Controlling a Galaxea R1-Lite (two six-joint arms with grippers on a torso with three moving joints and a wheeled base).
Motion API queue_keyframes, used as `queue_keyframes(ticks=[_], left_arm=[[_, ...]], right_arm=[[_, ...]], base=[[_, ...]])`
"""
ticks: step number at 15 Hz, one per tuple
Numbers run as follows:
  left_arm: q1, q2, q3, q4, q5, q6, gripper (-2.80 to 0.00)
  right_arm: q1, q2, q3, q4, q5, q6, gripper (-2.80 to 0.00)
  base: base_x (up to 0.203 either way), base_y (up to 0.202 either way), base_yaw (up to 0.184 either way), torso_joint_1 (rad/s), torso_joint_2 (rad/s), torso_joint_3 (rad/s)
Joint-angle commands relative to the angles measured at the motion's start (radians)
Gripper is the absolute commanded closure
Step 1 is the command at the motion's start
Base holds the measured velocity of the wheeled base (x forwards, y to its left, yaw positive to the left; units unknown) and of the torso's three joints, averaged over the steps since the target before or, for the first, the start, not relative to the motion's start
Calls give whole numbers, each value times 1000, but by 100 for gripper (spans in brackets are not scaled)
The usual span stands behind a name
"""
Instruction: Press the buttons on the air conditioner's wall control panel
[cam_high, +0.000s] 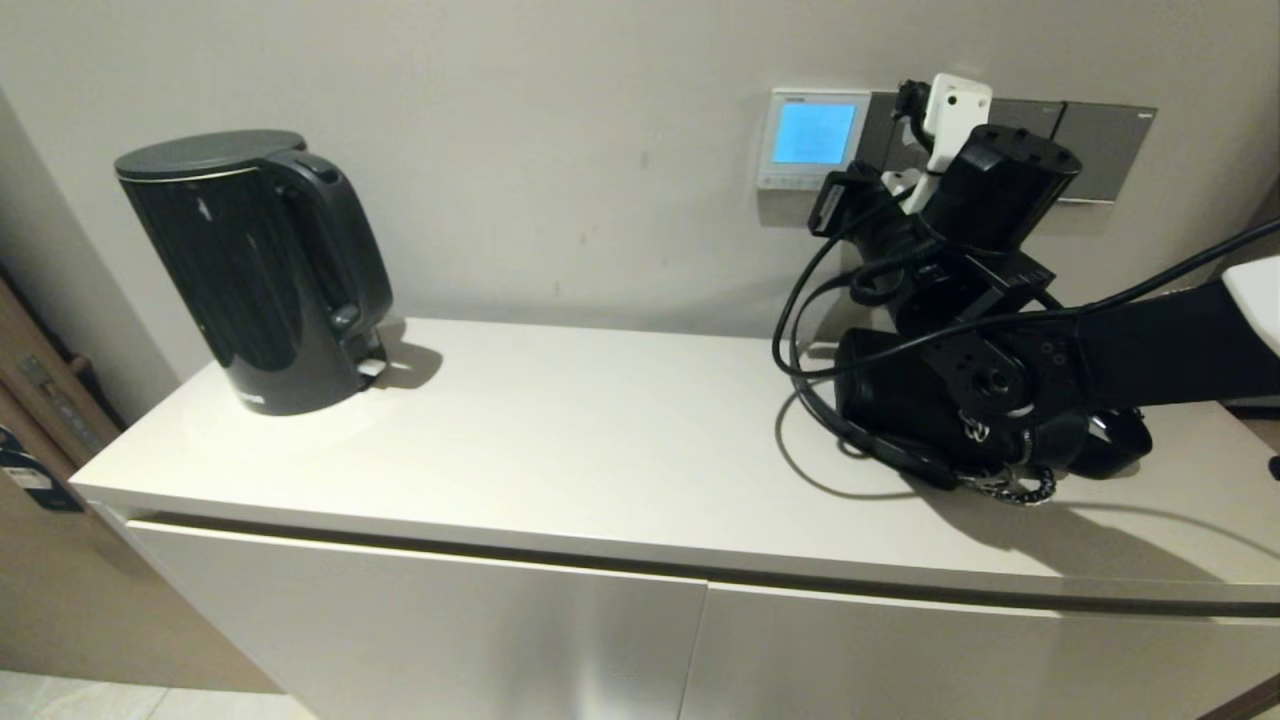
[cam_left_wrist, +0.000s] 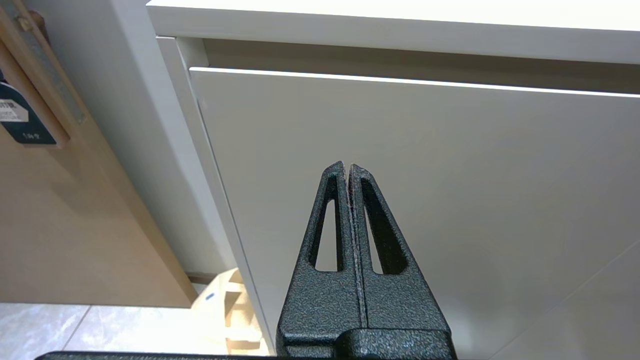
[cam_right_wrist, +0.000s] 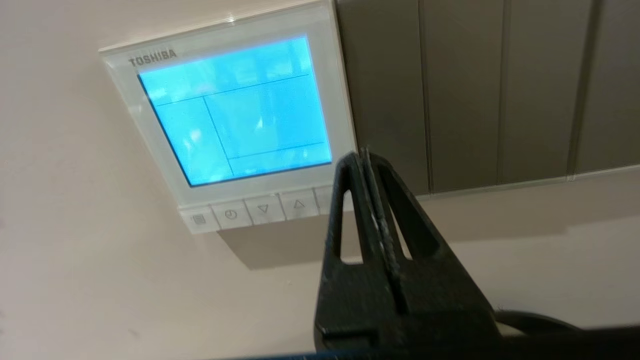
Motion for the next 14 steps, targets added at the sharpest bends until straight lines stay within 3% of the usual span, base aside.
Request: queue_keyframes(ticks=[1,6,12,14], left_arm=[[0,2,0,0,1,0,0],[1,2,0,0,0,0,0],[1,2,0,0,0,0,0],[0,2,0,0,0,0,0]], right_arm=[[10,-54,18,-8,-2,-2,0],[17,-209,59,16,-9,-4,0],[-1,-591,315,109,-59,-41,0],[-43,-737,391,195,-80,-50,0]], base=[[0,0,0,0,0,0],[0,0,0,0,0,0],[0,0,0,0,0,0],[0,0,0,0,0,0]])
